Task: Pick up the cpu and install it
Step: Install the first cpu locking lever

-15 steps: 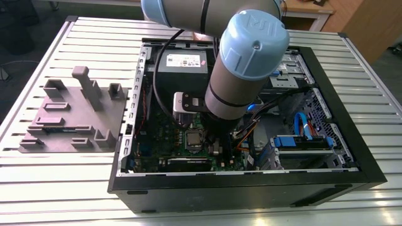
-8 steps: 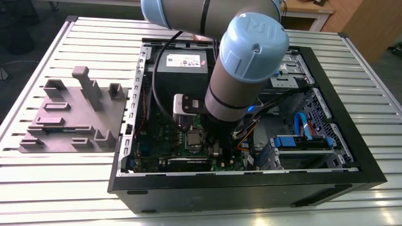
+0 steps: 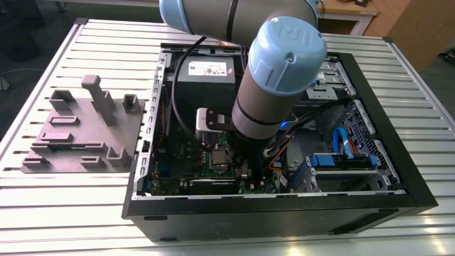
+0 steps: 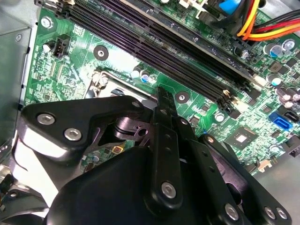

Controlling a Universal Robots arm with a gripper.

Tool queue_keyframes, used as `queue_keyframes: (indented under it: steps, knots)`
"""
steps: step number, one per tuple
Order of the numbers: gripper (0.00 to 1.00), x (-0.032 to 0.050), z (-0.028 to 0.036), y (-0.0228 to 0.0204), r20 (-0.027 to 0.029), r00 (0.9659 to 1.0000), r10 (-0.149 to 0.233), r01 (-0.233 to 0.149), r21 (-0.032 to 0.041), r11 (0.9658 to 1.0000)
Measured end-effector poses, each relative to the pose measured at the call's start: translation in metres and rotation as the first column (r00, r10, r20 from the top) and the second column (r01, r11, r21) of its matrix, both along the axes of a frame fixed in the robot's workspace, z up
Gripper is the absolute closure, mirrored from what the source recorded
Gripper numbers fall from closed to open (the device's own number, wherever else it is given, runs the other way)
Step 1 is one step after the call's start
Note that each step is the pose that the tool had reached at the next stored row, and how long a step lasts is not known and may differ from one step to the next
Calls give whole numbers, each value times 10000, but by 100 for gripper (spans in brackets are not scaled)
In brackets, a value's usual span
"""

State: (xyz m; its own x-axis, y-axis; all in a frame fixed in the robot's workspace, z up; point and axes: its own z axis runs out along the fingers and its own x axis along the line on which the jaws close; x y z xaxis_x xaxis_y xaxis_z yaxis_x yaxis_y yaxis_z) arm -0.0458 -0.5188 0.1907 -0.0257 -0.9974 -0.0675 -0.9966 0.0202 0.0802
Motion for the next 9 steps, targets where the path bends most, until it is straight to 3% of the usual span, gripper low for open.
queue_keyframes:
  steps: [9]
  knots:
    - [90,8,-3,0,1,10000,0,0,22,10000]
